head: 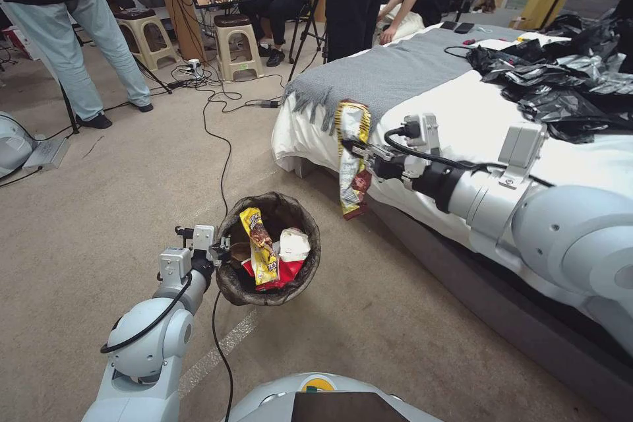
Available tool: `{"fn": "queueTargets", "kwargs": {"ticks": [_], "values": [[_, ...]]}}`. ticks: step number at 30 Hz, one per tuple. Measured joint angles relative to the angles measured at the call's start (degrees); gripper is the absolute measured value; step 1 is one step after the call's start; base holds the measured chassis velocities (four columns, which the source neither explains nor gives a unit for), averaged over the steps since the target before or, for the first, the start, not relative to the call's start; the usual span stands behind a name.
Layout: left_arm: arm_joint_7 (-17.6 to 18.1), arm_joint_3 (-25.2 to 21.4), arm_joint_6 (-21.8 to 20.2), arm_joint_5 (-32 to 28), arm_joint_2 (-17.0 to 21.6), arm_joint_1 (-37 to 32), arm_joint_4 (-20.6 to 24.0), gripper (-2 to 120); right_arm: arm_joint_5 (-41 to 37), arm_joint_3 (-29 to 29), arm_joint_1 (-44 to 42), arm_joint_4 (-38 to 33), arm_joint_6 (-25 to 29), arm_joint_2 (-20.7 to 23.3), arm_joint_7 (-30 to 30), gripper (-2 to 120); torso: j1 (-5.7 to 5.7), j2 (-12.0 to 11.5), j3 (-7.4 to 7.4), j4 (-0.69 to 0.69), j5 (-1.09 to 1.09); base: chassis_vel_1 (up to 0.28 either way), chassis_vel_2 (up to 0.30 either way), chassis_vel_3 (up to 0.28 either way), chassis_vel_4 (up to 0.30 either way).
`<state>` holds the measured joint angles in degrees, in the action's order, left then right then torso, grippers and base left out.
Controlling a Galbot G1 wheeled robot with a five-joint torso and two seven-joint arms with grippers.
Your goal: Pick up the trash bin, then pick up the garbage from the floor and place it into the trash bin.
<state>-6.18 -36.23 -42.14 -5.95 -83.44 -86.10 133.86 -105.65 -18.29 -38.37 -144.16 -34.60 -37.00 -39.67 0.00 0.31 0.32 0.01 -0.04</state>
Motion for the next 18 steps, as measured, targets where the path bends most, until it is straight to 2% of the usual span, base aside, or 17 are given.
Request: {"fn": "queueTargets", "kwargs": {"ticks": [3, 5, 9, 11, 12, 13, 15, 16, 17, 18], "values": [[-0.1, 0.1, 0.0, 0.2, -0.1, 0.1, -0.2, 0, -0.7, 2.1, 3.9, 0.8, -0.7, 1.2, 3.4, 0, 0.00, 0.0, 0.00, 0.00, 0.04, 0.000, 0.000, 0.000, 0.000], [-0.1, 0.0, 0.0, 0.2, -0.1, 0.3, -0.6, 0, -0.5, 5.4, 6.1, 1.9, -1.6, 2.0, 6.1, 0, 0.00, 0.0, 0.00, -0.04, 0.04, 0.000, 0.000, 0.000, 0.000], [-0.1, 0.0, 0.0, 0.2, -0.1, 0.5, -0.9, 0, 0.2, 9.6, 8.1, 3.4, -1.9, 2.0, 7.3, 0, 0.00, 0.0, 0.00, -0.05, 0.05, 0.000, 0.000, 0.000, 0.000], [-0.2, -0.1, 0.0, 0.2, -0.1, 0.7, -1.2, 0, 0.7, 15.3, 11.5, 5.4, -1.9, 1.2, 8.1, 0, 0.00, 0.0, 0.00, -0.04, 0.04, 0.000, 0.000, 0.000, 0.000], [-0.2, -0.1, 0.0, 0.2, -0.2, 0.8, -1.4, 0, 1.2, 20.3, 15.0, 7.0, -1.9, 0.0, 8.3, 0, 0.00, 0.0, 0.01, -0.04, 0.05, 0.000, 0.000, 0.000, 0.000], [-0.2, -0.1, 0.0, 0.2, -0.2, 0.8, -1.4, 0, 1.2, 20.3, 15.0, 7.0, -1.9, 0.0, 8.3, 0, 0.00, 0.0, 0.01, -0.04, 0.05, 0.000, 0.000, 0.000, 0.000], [-0.2, -0.3, 0.0, 0.2, -0.3, 0.8, -1.7, 0, 2.5, 30.4, 22.3, 10.6, -1.9, -3.5, 8.2, 0, 0.00, 0.0, 0.01, -0.01, 0.01, 0.000, 0.000, 0.000, 0.000], [-0.2, -0.7, 0.0, 0.2, -0.3, 0.8, -1.7, 0, 4.6, 36.6, 25.6, 13.4, -1.8, -6.6, 7.8, 0, 0.00, 0.0, 0.01, 0.01, 0.01, 0.000, 0.000, 0.000, 0.000], [-0.2, -0.7, 0.0, 0.2, -0.3, 0.8, -1.7, 0, 4.6, 36.6, 25.6, 13.4, -1.8, -6.6, 7.8, 0, 0.00, 0.0, 0.01, 0.01, 0.01, 0.000, 0.000, 0.000, 0.000], [-0.2, -1.0, 0.0, 0.1, -0.3, 0.8, -1.7, 0, 6.6, 39.8, 26.2, 15.3, -1.5, -8.5, 7.5, 0, 0.00, 0.0, 0.01, 0.01, 0.01, 0.000, 0.000, 0.000, 0.000]]}}
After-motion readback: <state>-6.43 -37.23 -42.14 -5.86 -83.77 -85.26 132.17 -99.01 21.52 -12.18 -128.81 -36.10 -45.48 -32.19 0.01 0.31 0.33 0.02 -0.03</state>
